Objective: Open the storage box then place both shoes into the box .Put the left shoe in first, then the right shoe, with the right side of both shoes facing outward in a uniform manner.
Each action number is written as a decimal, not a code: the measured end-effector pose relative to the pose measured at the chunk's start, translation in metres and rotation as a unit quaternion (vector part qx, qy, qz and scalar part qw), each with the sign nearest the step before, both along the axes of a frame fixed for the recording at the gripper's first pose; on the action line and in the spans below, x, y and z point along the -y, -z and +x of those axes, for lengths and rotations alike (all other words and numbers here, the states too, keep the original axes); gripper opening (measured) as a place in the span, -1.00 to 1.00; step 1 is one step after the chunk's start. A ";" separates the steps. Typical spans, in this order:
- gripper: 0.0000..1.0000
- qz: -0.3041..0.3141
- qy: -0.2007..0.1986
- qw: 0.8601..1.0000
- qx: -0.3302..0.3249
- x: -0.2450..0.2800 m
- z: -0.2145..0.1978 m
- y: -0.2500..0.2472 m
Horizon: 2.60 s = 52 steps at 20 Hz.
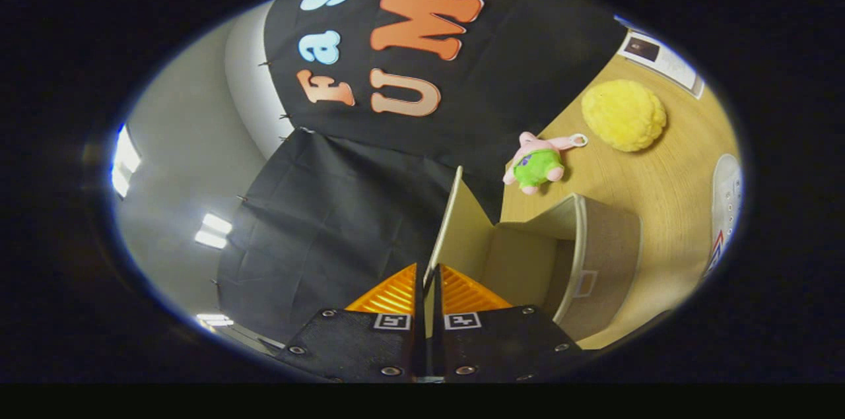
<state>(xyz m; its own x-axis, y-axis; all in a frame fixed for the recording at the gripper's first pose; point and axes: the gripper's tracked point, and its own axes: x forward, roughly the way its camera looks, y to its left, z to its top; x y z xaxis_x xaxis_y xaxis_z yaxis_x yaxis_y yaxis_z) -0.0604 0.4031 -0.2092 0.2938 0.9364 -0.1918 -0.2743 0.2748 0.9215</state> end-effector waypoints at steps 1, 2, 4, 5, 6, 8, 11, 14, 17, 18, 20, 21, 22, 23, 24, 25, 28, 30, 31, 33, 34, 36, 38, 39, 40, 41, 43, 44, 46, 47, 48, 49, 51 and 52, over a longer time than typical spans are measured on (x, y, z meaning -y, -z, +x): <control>-0.92 -0.007 -0.001 1.000 0.012 -0.011 -0.003 -0.007; -0.92 -0.015 -0.003 1.000 0.026 -0.022 -0.008 -0.013; -0.91 -0.034 -0.008 0.998 0.052 -0.045 -0.017 -0.021; -0.91 -0.041 -0.011 0.997 0.065 -0.058 -0.021 -0.027; -0.92 -0.047 -0.015 0.996 0.077 -0.071 -0.027 -0.031; -0.91 -0.067 -0.023 0.992 0.099 -0.093 -0.040 -0.033; -0.91 -0.097 -0.034 0.986 0.129 -0.122 -0.053 -0.034; -0.91 -0.122 -0.032 0.980 0.152 -0.149 -0.060 -0.034; -0.90 -0.155 -0.052 0.972 0.170 -0.172 -0.070 -0.027; -0.87 -0.163 -0.057 0.969 0.177 -0.173 -0.073 -0.025; -0.78 -0.166 -0.071 0.966 0.184 -0.180 -0.082 -0.027; -0.73 -0.170 -0.076 0.964 0.190 -0.181 -0.085 -0.028; -0.56 -0.174 -0.080 0.961 0.198 -0.181 -0.086 -0.027; -0.39 -0.174 -0.080 0.960 0.203 -0.178 -0.085 -0.029; -0.21 -0.169 -0.080 0.961 0.202 -0.177 -0.087 -0.030; 0.08 -0.168 -0.074 0.962 0.201 -0.175 -0.085 -0.031; 0.96 -0.195 -0.038 0.953 0.229 -0.149 -0.066 -0.037; 0.96 -0.211 -0.010 0.947 0.240 -0.130 -0.051 -0.039; 0.96 -0.218 0.007 0.944 0.247 -0.120 -0.042 -0.041; 0.96 -0.241 0.045 0.934 0.260 -0.094 -0.022 -0.044; 0.95 -0.253 0.063 0.928 0.265 -0.076 -0.013 -0.044; 0.96 -0.274 0.094 0.917 0.274 -0.053 0.002 -0.042; 0.96 -0.300 0.120 0.904 0.280 -0.027 0.016 -0.037; 0.96 -0.312 0.130 0.898 0.282 -0.013 0.022 -0.036; 0.96 -0.322 0.137 0.894 0.280 0.000 0.026 -0.032; 0.96 -0.331 0.144 0.891 0.275 0.013 0.028 -0.027; 0.96 -0.349 0.163 0.883 0.268 0.041 0.033 -0.018; 0.96 -0.360 0.173 0.878 0.264 0.056 0.036 -0.011; 0.96 -0.371 0.194 0.870 0.261 0.081 0.041 -0.002; 0.96 -0.379 0.204 0.865 0.259 0.095 0.043 0.005; 0.96 -0.388 0.217 0.859 0.255 0.110 0.045 0.011; 0.96 -0.395 0.229 0.853 0.251 0.123 0.049 0.016; 0.96 -0.414 0.246 0.843 0.241 0.152 0.051 0.032; 0.96 -0.426 0.254 0.835 0.237 0.165 0.052 0.041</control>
